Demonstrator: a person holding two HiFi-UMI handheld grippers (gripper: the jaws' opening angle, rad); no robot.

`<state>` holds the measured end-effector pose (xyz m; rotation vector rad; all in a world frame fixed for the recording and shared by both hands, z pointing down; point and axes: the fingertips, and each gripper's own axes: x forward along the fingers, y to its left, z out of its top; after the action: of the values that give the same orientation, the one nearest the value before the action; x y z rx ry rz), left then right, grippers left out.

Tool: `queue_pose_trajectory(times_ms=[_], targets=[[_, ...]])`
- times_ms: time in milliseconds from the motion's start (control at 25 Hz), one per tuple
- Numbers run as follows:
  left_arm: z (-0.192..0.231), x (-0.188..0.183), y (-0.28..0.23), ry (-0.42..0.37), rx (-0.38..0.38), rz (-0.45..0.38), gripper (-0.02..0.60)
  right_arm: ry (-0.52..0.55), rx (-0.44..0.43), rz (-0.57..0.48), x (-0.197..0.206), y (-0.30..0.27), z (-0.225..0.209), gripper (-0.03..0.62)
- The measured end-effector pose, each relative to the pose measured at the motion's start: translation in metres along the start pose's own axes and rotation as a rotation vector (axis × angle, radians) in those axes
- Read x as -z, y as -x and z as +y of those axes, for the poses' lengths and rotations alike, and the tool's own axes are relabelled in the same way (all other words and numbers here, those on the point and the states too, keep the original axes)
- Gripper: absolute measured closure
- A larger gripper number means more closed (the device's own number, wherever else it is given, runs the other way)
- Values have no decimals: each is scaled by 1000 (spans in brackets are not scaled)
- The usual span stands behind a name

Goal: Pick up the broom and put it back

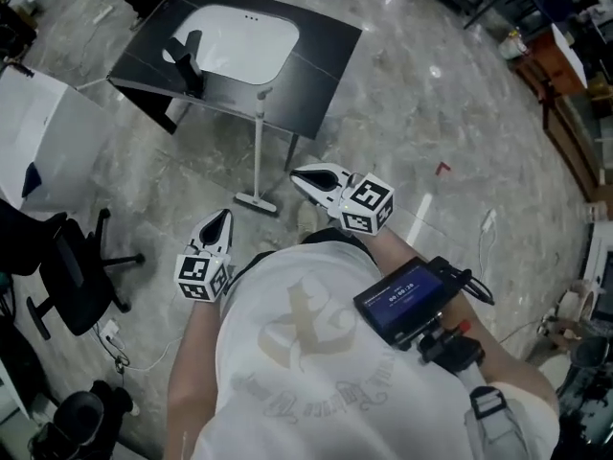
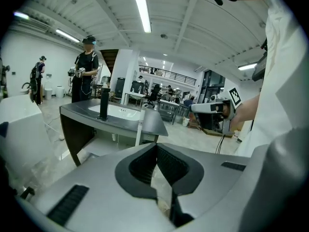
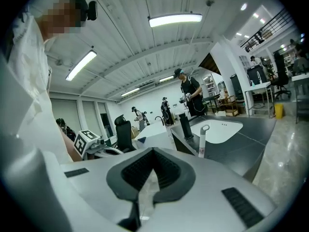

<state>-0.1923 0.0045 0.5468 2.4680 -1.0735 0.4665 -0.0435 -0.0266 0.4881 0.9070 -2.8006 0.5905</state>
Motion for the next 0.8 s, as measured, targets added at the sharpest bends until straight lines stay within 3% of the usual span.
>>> queue_pose_trajectory(times_ms=[800], targets=[[-30,-5,-1,-22,61,-18,569,27,64,-5,13,34,21,577]])
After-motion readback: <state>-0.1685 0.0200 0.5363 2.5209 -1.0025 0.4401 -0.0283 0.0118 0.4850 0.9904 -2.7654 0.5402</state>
